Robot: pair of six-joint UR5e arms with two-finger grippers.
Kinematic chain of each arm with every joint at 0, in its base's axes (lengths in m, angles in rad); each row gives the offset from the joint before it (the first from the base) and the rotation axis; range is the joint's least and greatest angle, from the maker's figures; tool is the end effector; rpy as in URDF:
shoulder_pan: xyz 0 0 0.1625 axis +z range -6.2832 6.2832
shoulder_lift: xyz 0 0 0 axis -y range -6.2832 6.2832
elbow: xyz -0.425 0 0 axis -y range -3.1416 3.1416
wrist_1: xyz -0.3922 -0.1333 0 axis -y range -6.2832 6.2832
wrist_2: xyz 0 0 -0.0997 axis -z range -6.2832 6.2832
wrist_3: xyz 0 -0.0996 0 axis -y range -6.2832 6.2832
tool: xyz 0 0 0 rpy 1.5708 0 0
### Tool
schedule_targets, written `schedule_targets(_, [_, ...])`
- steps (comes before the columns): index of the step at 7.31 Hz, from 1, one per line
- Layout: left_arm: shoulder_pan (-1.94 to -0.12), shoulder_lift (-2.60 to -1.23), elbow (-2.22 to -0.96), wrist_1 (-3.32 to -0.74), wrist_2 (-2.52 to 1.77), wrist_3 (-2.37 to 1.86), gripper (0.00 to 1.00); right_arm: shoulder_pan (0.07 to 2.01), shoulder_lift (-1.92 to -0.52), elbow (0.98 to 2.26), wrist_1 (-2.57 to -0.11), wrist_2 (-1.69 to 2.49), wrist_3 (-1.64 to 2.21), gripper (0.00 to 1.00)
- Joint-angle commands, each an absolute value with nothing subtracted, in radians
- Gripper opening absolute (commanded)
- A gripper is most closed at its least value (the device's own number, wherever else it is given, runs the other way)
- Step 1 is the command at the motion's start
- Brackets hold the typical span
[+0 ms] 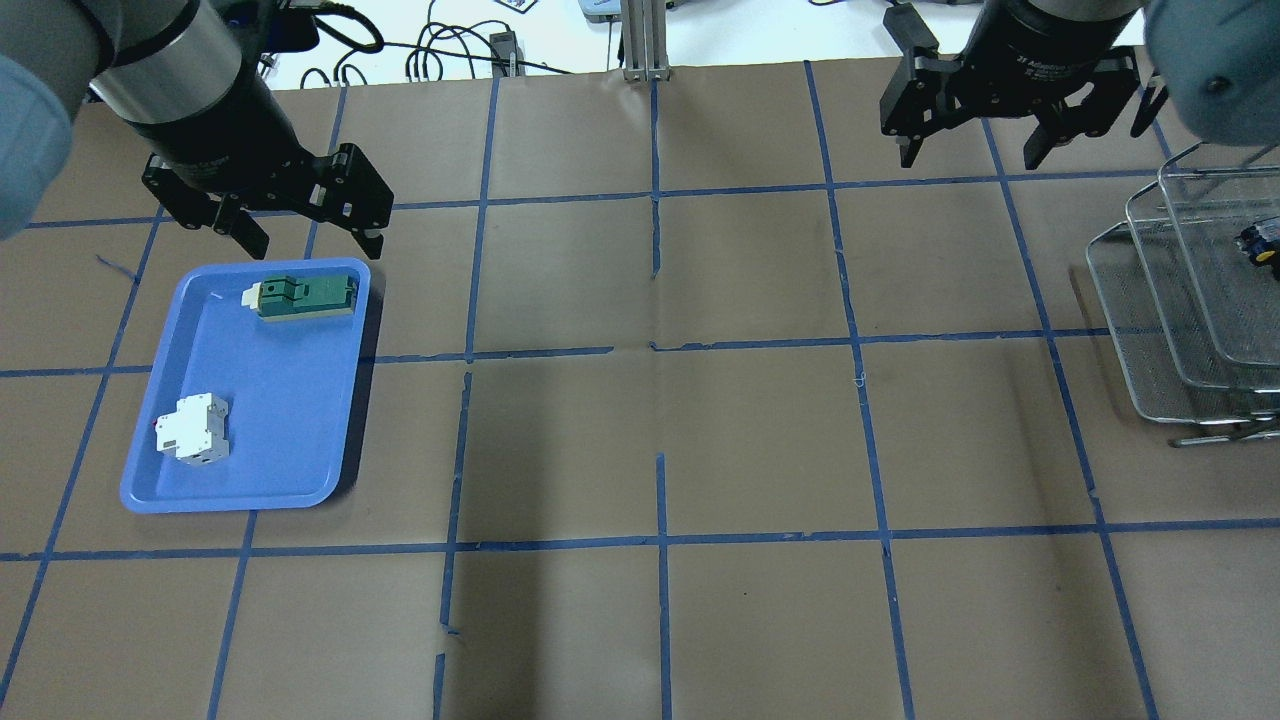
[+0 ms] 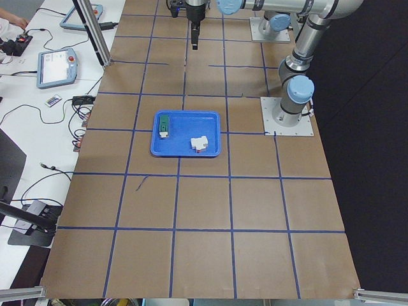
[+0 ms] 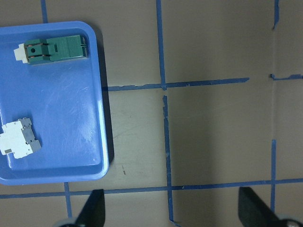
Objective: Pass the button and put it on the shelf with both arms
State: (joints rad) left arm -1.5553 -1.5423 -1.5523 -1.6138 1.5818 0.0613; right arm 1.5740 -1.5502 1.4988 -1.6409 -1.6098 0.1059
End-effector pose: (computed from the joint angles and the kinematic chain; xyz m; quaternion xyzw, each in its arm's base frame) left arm -0.1248 -0.4817 0.5066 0.0229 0.9997 -0.0018 0.0056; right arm 0.1311 -0.5110 0.5209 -0.0524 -0.9966 0.0617 0.0161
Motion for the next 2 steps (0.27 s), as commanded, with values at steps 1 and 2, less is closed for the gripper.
schedule_targets(1, [-1.554,-1.540,-1.552,-1.614,1.582,0.061,1.00,1.575,-1.546,1.497,-1.640,-1.609,0.107,1.00])
schedule_targets(2, [-1.555,-1.540,-1.552,-1.614,1.580,0.061,1.00,1.575,-1.549,1.500,-1.640,-1.611,0.107,1.00])
